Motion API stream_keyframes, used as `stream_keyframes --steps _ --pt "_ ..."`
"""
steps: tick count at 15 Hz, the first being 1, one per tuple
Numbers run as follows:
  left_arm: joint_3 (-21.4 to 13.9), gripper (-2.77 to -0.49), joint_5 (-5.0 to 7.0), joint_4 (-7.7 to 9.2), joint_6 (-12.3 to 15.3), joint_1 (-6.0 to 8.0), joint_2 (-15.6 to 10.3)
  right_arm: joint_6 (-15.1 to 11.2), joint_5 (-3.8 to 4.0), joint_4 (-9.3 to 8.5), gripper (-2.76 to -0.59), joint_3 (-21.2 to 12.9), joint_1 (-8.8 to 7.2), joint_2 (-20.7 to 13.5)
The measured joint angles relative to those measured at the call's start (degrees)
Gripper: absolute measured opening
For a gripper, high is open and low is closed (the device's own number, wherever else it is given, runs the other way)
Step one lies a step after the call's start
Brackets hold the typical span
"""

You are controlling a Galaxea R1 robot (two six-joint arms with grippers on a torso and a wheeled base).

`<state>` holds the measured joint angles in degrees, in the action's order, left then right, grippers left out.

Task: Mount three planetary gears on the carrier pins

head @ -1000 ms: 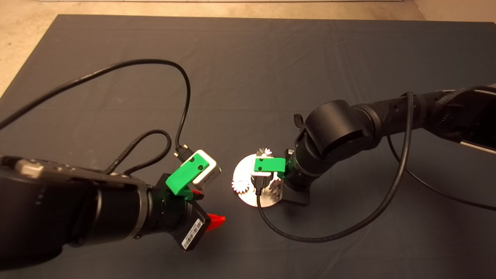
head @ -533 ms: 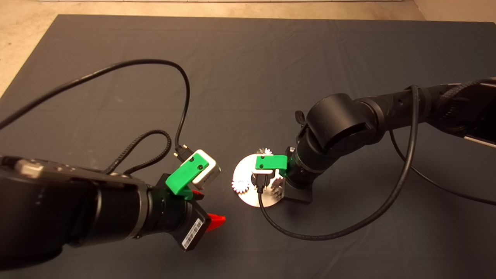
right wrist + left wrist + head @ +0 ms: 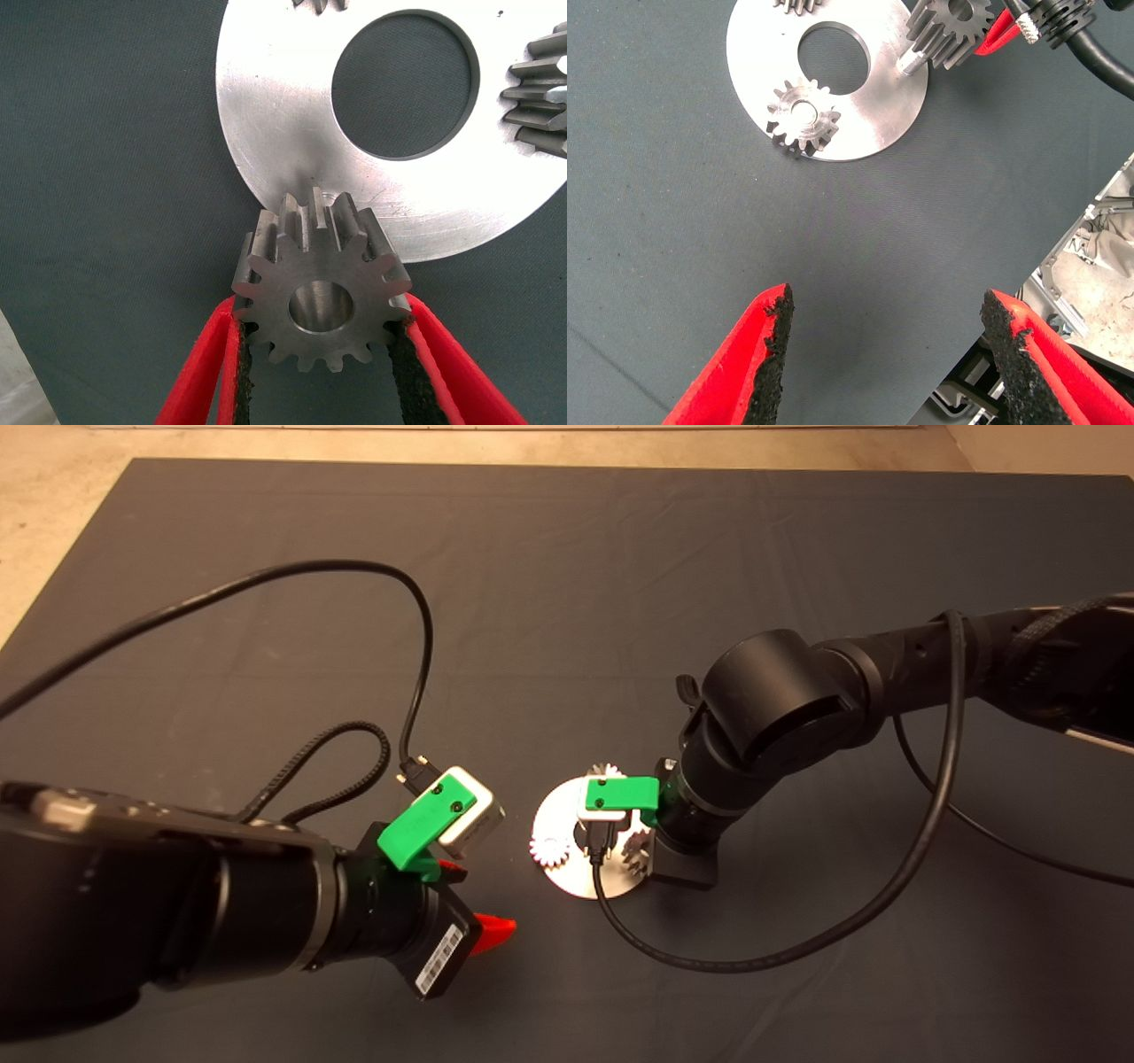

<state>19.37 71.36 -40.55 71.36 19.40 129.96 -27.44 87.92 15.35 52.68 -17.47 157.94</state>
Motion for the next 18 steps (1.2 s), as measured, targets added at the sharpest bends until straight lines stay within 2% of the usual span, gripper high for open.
stream_keyframes --steps 18 --pt "0.0 -1.8 -0.01 0.0 0.0 0.0 0.0 0.18 0.0 -0.23 -2.46 0.01 0.0 0.05"
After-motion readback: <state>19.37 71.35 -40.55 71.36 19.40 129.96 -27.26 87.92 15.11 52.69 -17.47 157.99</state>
